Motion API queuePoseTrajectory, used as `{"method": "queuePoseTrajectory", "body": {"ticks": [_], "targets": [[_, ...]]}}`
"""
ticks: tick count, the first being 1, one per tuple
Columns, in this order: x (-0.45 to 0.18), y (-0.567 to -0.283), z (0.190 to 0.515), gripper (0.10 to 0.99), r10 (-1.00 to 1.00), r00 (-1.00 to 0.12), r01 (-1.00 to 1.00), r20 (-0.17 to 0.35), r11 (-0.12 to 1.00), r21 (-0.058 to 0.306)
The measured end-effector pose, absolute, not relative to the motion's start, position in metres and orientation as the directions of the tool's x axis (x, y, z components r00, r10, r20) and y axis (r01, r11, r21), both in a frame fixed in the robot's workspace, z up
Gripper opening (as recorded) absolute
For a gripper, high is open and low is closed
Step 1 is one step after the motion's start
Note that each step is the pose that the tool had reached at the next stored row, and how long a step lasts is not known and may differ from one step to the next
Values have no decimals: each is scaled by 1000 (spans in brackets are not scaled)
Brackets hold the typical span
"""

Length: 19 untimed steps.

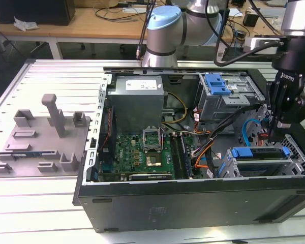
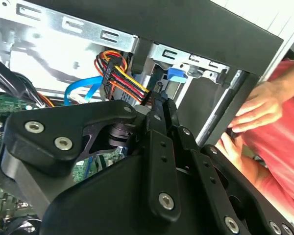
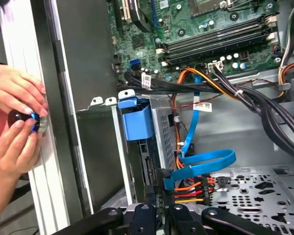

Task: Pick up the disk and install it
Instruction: 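Insert the first disk wire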

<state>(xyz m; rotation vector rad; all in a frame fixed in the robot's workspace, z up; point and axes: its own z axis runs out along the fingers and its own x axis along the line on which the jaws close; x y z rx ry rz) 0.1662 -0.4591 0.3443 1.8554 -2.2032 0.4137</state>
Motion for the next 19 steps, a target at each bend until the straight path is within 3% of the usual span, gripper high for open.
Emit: {"method": "queuePoseTrajectory", "body": {"ticks": [19], "targets": [[158,-484,352,169,-960,-157,-987,232,146,-66]]}}
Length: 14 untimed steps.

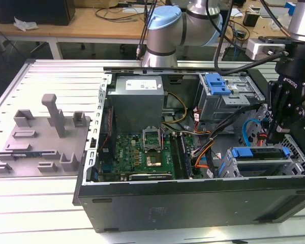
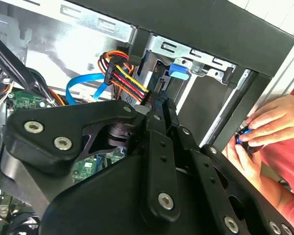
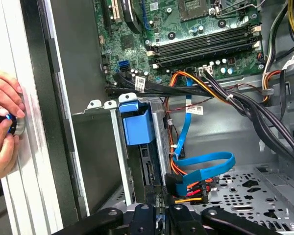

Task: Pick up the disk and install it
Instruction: 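Insert the first disk wire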

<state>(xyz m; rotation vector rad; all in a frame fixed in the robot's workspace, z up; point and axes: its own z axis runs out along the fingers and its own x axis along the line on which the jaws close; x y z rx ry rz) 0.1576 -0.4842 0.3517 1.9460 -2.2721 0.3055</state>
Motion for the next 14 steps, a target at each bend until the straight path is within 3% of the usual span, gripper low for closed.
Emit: {"method": "queuePoseTrajectory", "body": {"ticks": [10,14], "targets": [[158,-485,352,169,-963,-136,-990,232,126,-60],[159,-486,352,169,-973,-126,-992,195,118,-51]]}}
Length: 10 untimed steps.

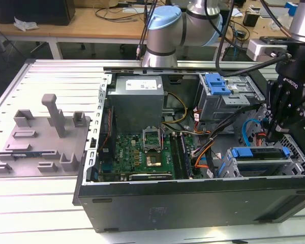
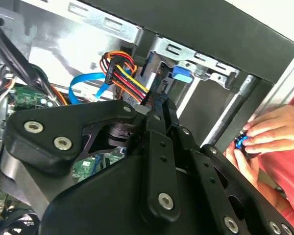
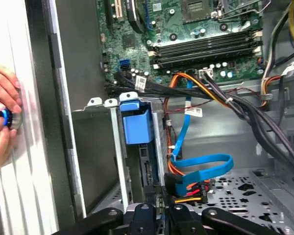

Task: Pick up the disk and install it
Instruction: 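Insert the first disk wire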

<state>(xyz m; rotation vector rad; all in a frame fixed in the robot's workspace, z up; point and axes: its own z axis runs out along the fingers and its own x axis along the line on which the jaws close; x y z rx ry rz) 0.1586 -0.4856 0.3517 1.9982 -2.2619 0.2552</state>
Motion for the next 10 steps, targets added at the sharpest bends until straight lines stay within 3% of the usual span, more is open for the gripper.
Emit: {"method": "queuePoseTrajectory", "body": {"ticks": [6,10], "targets": [[159,-495,352,169,-984,-123,-992,127,119,-43],[159,-501,353,169,-985,-123,-992,119,119,-41]]}}
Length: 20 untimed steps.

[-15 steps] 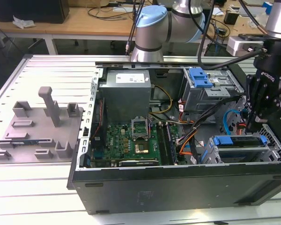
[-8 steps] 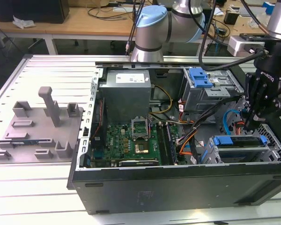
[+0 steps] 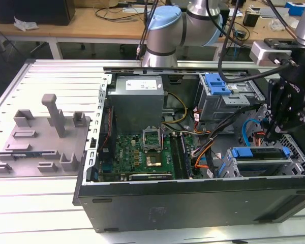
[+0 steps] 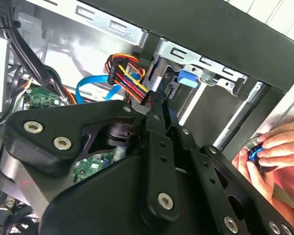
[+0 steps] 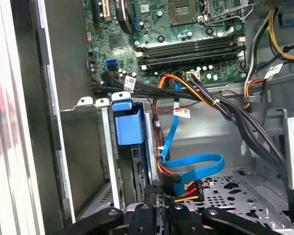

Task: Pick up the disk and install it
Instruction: 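Insert the first disk wire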

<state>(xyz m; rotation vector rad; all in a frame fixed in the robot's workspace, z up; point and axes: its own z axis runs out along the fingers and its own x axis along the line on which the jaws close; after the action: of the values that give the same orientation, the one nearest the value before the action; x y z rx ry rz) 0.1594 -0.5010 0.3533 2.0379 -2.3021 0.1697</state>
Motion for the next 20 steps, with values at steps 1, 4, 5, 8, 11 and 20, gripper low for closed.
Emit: {"method": "queuePoseTrajectory", "body": {"ticks": [1,4,5,8,11,20], "targets": [[160,-503,354,169,-986,-122,-992,117,118,-40],[162,-509,355,169,-988,-122,-992,93,119,-36],[162,-510,355,169,-989,-121,-992,85,119,-35],[162,-515,355,169,-991,-121,-992,50,120,-31],[162,-520,355,169,-993,-121,-992,18,120,-27],[162,-526,355,169,-993,-120,-992,-14,120,-23]]}}
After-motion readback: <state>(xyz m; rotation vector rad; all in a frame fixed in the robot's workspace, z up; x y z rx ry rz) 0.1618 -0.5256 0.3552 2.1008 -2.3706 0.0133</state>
